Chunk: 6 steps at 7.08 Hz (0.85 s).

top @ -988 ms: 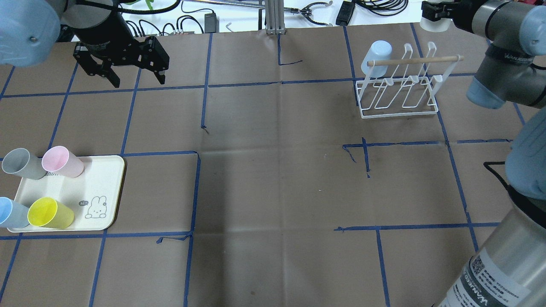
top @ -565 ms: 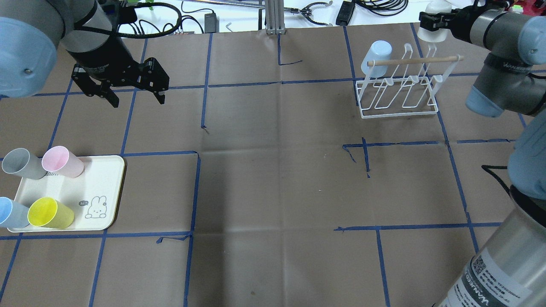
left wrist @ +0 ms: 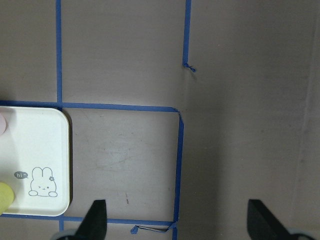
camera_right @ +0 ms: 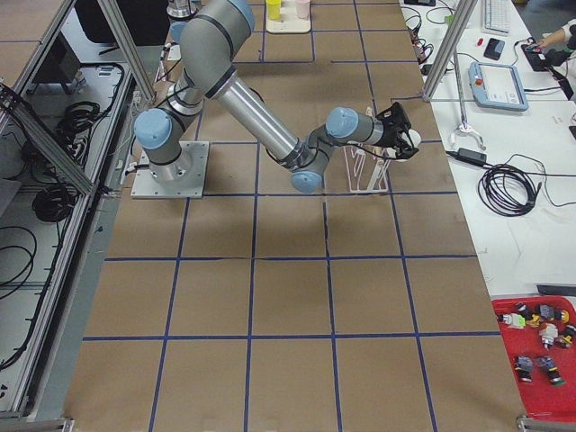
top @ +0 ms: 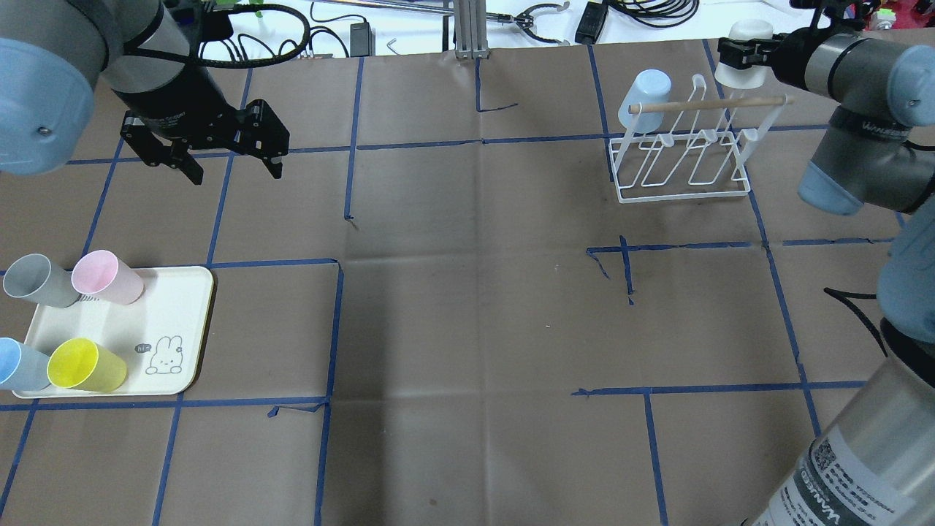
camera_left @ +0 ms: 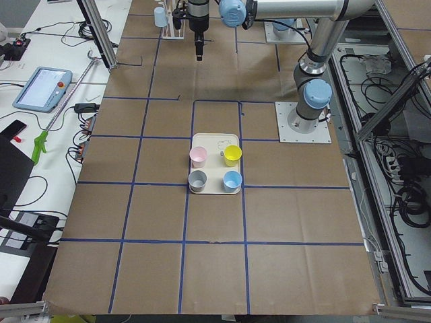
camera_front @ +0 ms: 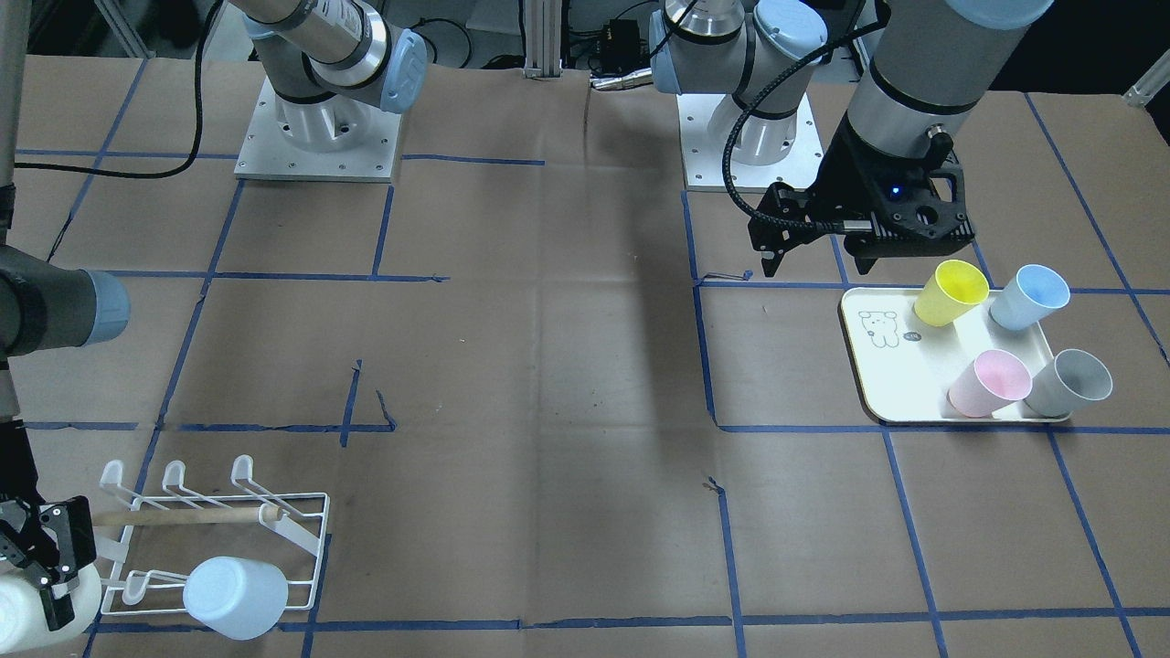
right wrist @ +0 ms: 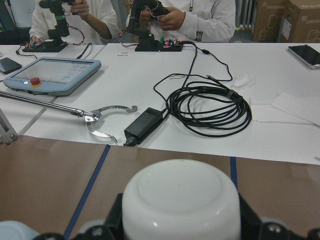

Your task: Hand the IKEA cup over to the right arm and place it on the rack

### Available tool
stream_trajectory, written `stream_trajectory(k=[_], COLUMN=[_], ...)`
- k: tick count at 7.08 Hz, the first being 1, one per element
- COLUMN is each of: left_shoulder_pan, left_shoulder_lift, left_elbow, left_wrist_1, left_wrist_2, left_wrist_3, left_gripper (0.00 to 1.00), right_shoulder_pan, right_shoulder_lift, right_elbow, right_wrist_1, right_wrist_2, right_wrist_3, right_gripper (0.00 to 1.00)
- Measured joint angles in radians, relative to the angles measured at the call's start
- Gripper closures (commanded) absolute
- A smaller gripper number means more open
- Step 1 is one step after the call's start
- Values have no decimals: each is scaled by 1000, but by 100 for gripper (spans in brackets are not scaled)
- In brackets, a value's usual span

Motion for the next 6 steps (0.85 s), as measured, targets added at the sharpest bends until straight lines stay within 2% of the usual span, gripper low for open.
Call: stream_trajectory(k=[1, 2, 3, 6], left_shoulder_pan=[0, 0, 0, 0], left_shoulder_lift=[0, 1, 1, 1], left_elbow=[0, 0, 0, 0], left_wrist_1=[9, 13, 15, 16], left_wrist_2=[0, 0, 0, -1], left_wrist_3=[-1, -2, -2, -2], left_gripper=[0, 0, 0, 0], right_shoulder_pan=[-2, -3, -3, -4], right_shoulder_lift=[0, -1, -4, -11], right_elbow=[11, 22, 27, 25], right_wrist_1=[0, 0, 0, 3], right_wrist_2=[0, 0, 0, 0], right_wrist_3=[0, 1, 4, 12], right_gripper=[55, 7, 1, 0])
